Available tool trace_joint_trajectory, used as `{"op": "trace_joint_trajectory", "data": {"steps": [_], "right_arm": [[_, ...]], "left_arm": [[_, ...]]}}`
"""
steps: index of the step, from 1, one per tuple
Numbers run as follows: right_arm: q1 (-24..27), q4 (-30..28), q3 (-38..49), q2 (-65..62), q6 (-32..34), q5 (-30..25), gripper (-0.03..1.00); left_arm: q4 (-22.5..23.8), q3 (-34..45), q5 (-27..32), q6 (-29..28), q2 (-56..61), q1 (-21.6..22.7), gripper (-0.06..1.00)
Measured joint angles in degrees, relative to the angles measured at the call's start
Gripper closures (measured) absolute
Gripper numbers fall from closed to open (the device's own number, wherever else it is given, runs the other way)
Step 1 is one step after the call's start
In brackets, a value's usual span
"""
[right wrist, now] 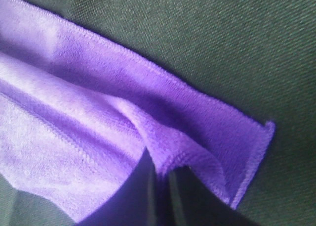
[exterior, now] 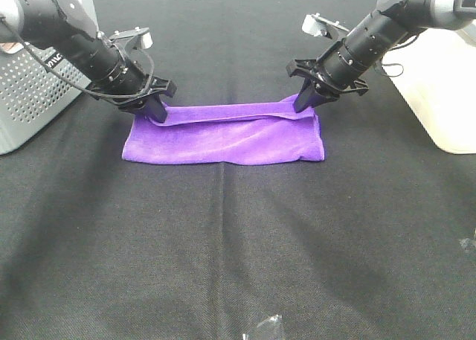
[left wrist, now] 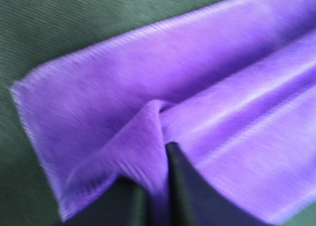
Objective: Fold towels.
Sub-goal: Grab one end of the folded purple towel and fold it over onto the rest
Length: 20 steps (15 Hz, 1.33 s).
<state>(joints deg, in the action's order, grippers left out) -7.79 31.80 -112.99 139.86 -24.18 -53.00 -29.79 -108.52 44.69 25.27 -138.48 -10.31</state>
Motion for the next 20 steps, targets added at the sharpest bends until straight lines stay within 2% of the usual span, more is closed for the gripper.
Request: {"op": "trace_joint_trajectory", "data": {"steps": [1, 3, 4, 5, 6, 9, 10, 11, 12, 13, 15, 16, 17, 20], "right_arm": [[0.0, -0.3, 0.0, 0.0, 0.0, 0.0, 0.88], [0.0, -0.5, -0.1, 0.0, 0.1, 0.1, 0.57], [0.0, -0.9, -0.1, 0.0, 0.1, -0.1, 0.45], [0.0, -2.1, -0.2, 0.0, 0.1, -0.4, 0.37], [0.0, -4.8, -0.2, 0.0, 0.1, -2.1, 0.30], [0.1, -8.1, -0.3, -2.3, 1.6, -8.0, 0.28], [0.1, -8.1, -0.3, -2.3, 1.6, -8.0, 0.28], [0.1, -8.2, -0.3, -3.8, 1.8, -10.0, 0.28], [0.1, -8.2, -0.3, -7.1, 2.9, -14.4, 0.28], [0.1, -8.2, -0.4, -8.9, 3.9, -15.8, 0.28], [0.1, -8.2, -0.5, -11.1, 5.8, -16.2, 0.28], [0.1, -8.2, -0.5, -11.9, 7.1, -16.5, 0.28], [0.1, -8.2, -0.5, -12.4, 7.8, -16.6, 0.27], [0.1, -8.2, -0.5, -13.1, 10.4, -16.6, 0.27]], "left_arm": [[0.2, 0.0, -0.5, 0.0, 0.0, 0.0, 0.70], [0.3, -0.1, -1.4, -0.1, 0.0, 0.0, 0.41], [0.4, -0.2, -1.1, -0.2, 0.0, 0.0, 0.31], [0.7, -1.0, 0.7, -0.3, 0.0, 0.0, 0.23], [2.3, -3.3, 5.1, -1.6, 0.0, 0.0, 0.19], [9.0, -11.6, 16.2, -6.3, 0.0, 0.0, 0.19], [9.0, -11.6, 16.2, -6.3, 0.0, 0.0, 0.19], [11.7, -14.3, 20.6, -7.2, 0.0, 0.0, 0.19], [14.0, -15.8, 23.8, -7.7, 0.0, 0.8, 0.19], [13.8, -16.0, 24.4, -8.0, 0.0, 2.3, 0.19], [8.7, -16.0, 24.5, -7.0, 0.0, 6.8, 0.19], [1.9, -16.1, 24.5, -4.5, -0.6, 9.8, 0.19], [-1.7, -16.1, 24.5, -3.2, -1.3, 11.2, 0.19], [-4.0, -16.1, 24.6, -1.7, -5.2, 11.5, 0.19]]}}
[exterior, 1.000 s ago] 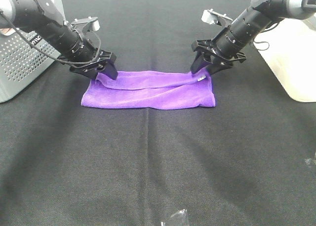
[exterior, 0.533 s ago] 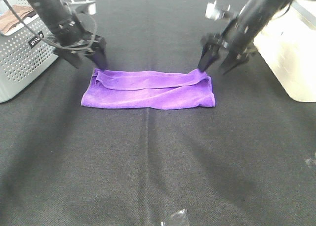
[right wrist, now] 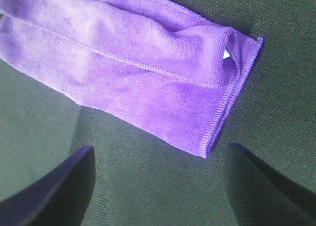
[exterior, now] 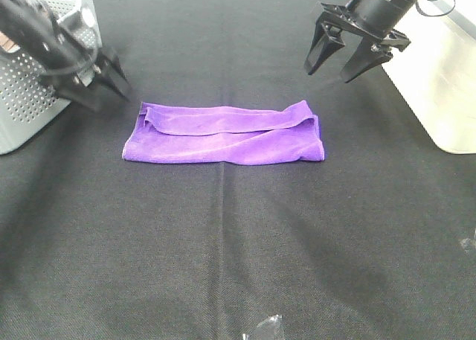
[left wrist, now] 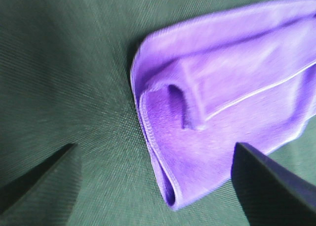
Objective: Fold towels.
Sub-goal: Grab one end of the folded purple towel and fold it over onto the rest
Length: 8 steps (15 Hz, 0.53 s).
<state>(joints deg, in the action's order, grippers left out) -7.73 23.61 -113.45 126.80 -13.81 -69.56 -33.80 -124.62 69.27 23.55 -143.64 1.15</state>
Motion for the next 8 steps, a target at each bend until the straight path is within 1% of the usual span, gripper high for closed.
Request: {"op": "trace_joint_trajectory", "data": {"steps": [2, 5, 8], "right_arm": [[0.0, 0.0, 0.0, -0.2, 0.3, 0.0, 0.27], [0.0, 0.0, 0.0, -0.7, 1.4, -0.1, 0.27], [0.0, 0.0, 0.0, -0.7, 1.4, -0.1, 0.27]], "left_arm": [[-0.1, 0.2, 0.0, 0.5, -1.1, -0.1, 0.19], [-2.4, 3.8, 0.1, 3.8, -2.9, -0.3, 0.19], [-3.6, 4.1, 0.2, 5.0, -3.6, -1.0, 0.19]]}}
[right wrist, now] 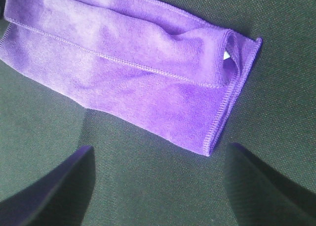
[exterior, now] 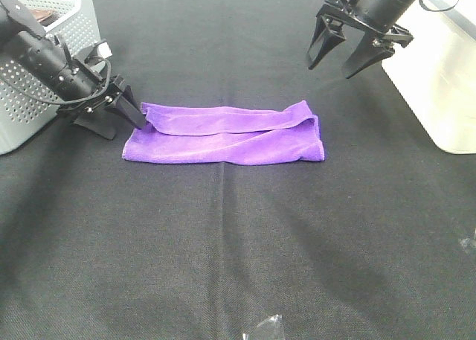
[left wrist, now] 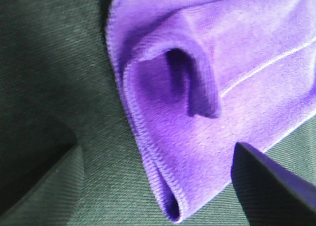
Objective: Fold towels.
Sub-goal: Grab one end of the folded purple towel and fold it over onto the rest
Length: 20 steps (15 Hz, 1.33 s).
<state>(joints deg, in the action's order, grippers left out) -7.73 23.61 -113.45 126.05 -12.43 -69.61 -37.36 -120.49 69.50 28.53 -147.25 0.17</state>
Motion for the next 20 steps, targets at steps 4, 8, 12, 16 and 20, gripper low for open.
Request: {"op": "trace_joint_trajectory", "data": {"steps": [4, 8, 12, 16, 20], "right_arm": [[0.0, 0.0, 0.0, 0.0, 0.0, 0.0, 0.27], [0.0, 0.0, 0.0, 0.0, 0.1, 0.0, 0.27], [0.0, 0.0, 0.0, 0.0, 0.1, 0.0, 0.27], [0.0, 0.0, 0.0, -0.6, 0.1, 0.0, 0.27], [0.0, 0.0, 0.0, -2.6, 0.1, 0.0, 0.27]], "left_arm": [[-0.3, 0.0, 0.0, -1.6, -0.1, 0.0, 0.19], [-0.6, -0.7, -0.1, -5.4, -1.8, -2.3, 0.19], [-1.3, -0.8, -0.2, -5.6, -2.2, -7.4, 0.20], [-1.4, -0.9, -0.3, -6.1, -3.0, -7.8, 0.56], [1.0, -2.6, 0.3, -6.2, -3.6, -8.2, 0.93]]}}
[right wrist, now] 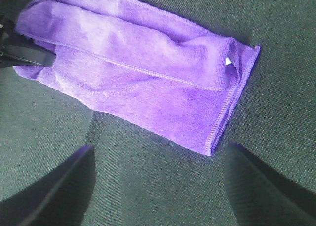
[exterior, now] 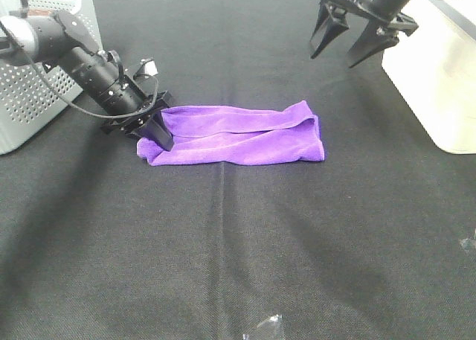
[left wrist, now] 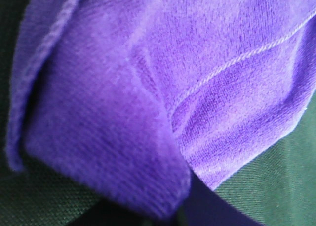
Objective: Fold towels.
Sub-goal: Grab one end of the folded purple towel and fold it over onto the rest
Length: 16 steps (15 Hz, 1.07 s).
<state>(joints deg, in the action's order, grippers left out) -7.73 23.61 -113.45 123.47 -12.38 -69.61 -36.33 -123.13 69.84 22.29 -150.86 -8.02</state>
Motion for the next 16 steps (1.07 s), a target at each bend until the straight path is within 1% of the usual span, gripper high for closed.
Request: {"op": "trace_joint_trajectory", "data": {"steps": [2, 3, 4, 5, 6, 8, 10, 11, 12, 14, 16], "right_arm": [[0.0, 0.0, 0.0, -0.6, 1.1, -0.1, 0.27], [0.0, 0.0, 0.0, -1.3, 1.5, -0.1, 0.27], [0.0, 0.0, 0.0, -1.8, 1.7, -0.1, 0.27], [0.0, 0.0, 0.0, -2.5, 1.7, -0.1, 0.27], [0.0, -0.1, 0.0, -3.2, 1.7, -0.1, 0.27], [0.0, -0.2, 0.0, -4.9, 1.7, -0.1, 0.27], [0.0, -0.2, 0.0, -6.4, 1.7, -0.1, 0.27], [0.0, -0.2, 0.0, -6.4, 1.7, -0.1, 0.27], [0.0, -0.2, 0.0, -6.9, 1.7, -0.1, 0.27], [0.0, -0.2, 0.0, -6.9, 1.7, -0.1, 0.27], [0.0, 0.0, 0.0, -6.9, 1.7, -0.1, 0.27]], "left_arm": [[4.6, -0.1, -0.3, -0.3, 1.4, -0.7, 0.93], [9.9, 0.3, -0.4, -1.1, 2.9, -0.9, 0.93], [13.8, 0.6, -0.4, -1.7, 4.2, -0.6, 0.93], [16.0, 0.7, -0.4, -2.2, 5.6, 0.1, 0.93], [17.2, 0.7, -0.4, -2.6, 7.2, 0.7, 0.93], [17.7, 0.7, -0.4, -2.8, 9.8, 1.1, 0.93], [17.7, 0.7, -0.4, -2.8, 10.5, -1.1, 0.93], [17.7, 0.7, -0.4, -2.8, 10.5, -1.1, 0.93], [17.9, 0.7, -0.4, -2.8, 10.5, -5.2, 0.93], [17.9, -1.3, -0.3, -3.2, 10.0, -9.3, 0.93], [17.9, -5.3, -0.2, -4.9, 8.0, -12.7, 0.93]]}}
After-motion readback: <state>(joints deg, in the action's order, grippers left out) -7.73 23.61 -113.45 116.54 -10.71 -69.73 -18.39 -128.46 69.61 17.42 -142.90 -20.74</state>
